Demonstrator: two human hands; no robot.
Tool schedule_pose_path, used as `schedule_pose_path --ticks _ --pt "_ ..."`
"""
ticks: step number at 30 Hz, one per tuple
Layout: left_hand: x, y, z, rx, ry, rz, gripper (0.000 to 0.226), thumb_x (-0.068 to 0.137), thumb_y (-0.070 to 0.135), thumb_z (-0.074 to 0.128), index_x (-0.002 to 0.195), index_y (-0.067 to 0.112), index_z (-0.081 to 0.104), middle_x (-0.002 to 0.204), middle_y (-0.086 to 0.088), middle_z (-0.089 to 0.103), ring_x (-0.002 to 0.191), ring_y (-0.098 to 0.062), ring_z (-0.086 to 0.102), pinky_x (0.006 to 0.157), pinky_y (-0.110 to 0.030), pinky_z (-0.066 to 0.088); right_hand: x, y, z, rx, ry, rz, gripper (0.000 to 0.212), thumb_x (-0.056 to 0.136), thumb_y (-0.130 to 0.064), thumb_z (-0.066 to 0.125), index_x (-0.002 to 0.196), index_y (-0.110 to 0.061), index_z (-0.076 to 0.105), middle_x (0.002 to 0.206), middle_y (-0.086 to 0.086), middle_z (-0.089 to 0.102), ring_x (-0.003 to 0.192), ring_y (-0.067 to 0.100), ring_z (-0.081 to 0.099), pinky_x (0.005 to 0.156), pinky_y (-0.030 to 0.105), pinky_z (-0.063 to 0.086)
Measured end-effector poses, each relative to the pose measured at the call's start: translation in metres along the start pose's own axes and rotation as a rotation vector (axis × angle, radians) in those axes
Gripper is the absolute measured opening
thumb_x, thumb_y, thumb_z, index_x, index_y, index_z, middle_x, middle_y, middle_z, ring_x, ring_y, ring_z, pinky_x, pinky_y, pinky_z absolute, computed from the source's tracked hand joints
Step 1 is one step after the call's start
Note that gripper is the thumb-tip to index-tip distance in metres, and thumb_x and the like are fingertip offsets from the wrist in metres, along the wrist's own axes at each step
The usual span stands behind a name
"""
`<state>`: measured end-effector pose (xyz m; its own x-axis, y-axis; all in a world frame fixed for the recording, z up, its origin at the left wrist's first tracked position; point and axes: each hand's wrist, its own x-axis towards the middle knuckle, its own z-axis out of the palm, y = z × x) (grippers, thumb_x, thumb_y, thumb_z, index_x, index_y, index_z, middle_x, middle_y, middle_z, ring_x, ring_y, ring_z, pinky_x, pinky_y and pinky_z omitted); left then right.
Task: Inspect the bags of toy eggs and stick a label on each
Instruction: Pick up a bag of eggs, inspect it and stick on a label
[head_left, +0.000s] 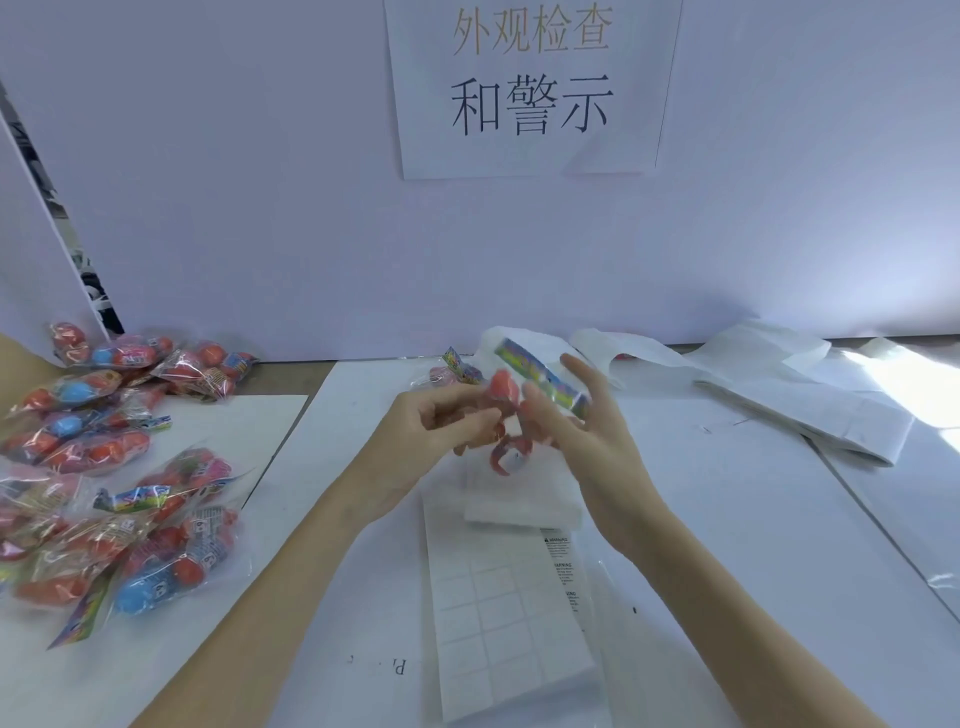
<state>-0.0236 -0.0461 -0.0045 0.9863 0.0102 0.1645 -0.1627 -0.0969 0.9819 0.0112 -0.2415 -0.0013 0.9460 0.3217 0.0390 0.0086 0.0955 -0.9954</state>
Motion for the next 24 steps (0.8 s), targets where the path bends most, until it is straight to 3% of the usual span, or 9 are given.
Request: schedule_pose_path --ticks 1,4,6,12,15,18,21,24 --pt "-0.001 0.001 0.000 0.032 -0.037 -0.020 0.023 0.092 0.023 0.078 0.115 0.020 0.080 0.097 -0.012 0.076 0.087 -0.015 0.072 0.069 -0.015 0.045 0.001 -0.002 -0.002 0.043 0.014 -0.017 0.067 0.081 -0.056 0.080 0.140 -0.037 0.053 0.110 -0.007 0.077 0.098 0.011 0.073 0.090 0.031 0.053" --pt "0.000 0.000 0.003 0.019 -0.025 -0.046 0.034 0.083 0.032 0.086 0.114 0.019 0.079 0.090 -0.002 0.077 0.080 -0.014 0.070 0.064 -0.014 0.046 0.001 -0.010 -0.009 -0.010 -0.029 -0.101 0.025 0.094 -0.033 0.078 0.110 -0.014 0.076 0.087 0.005 0.074 0.067 0.021 0.064 0.070 0.038 0.052" --pt "0.002 -0.001 0.004 -0.044 0.024 -0.046 0.032 0.080 0.036 0.088 0.106 0.019 0.081 0.091 -0.007 0.078 0.077 -0.018 0.067 0.066 -0.019 0.048 0.000 -0.009 -0.012 0.000 0.012 -0.092 0.021 0.095 -0.025 0.076 0.097 -0.004 0.078 0.087 0.013 0.076 0.066 0.027 0.064 0.072 0.046 0.054" --pt "0.006 -0.007 0.003 -0.161 0.124 -0.020 0.028 0.085 0.036 0.075 0.098 0.014 0.085 0.102 -0.020 0.078 0.084 -0.019 0.061 0.077 -0.021 0.052 0.000 -0.012 -0.015 0.109 0.084 0.004 0.020 0.095 -0.028 0.077 0.101 -0.009 0.080 0.102 0.017 0.079 0.087 0.037 0.073 0.083 0.045 0.050" --pt "0.007 -0.004 0.008 -0.119 0.258 -0.019 0.029 0.081 0.047 0.075 0.093 0.023 0.086 0.095 -0.011 0.080 0.081 -0.018 0.067 0.079 -0.022 0.056 0.001 -0.008 -0.013 0.056 0.104 -0.011 0.017 0.098 -0.027 0.073 0.101 -0.011 0.078 0.102 0.011 0.079 0.102 0.029 0.075 0.083 0.038 0.058" --pt "0.005 -0.005 0.007 0.060 0.327 0.059 0.017 0.092 0.041 0.071 0.088 0.030 0.085 0.079 -0.003 0.077 0.067 -0.013 0.063 0.068 -0.017 0.053 0.001 -0.007 -0.013 0.013 0.002 0.052 0.026 0.096 -0.031 0.073 0.114 -0.012 0.071 0.105 0.008 0.079 0.101 0.022 0.077 0.084 0.035 0.060" --pt "0.003 -0.005 0.002 0.141 0.305 0.115 0.027 0.100 0.030 0.066 0.082 0.040 0.083 0.079 0.004 0.078 0.070 -0.006 0.068 0.067 -0.013 0.051 0.003 -0.007 -0.018 -0.091 -0.147 0.093 0.042 0.089 -0.037 0.079 0.126 -0.023 0.065 0.102 0.007 0.080 0.097 0.021 0.077 0.088 0.037 0.060" --pt "0.004 -0.003 0.002 0.191 0.336 0.147 0.031 0.102 0.039 0.059 0.082 0.039 0.082 0.081 0.007 0.079 0.065 -0.005 0.066 0.065 -0.013 0.051 0.001 -0.006 -0.019 -0.246 -0.269 0.071 0.022 0.095 -0.033 0.075 0.110 -0.017 0.078 0.097 0.006 0.081 0.093 0.017 0.077 0.079 0.030 0.063"
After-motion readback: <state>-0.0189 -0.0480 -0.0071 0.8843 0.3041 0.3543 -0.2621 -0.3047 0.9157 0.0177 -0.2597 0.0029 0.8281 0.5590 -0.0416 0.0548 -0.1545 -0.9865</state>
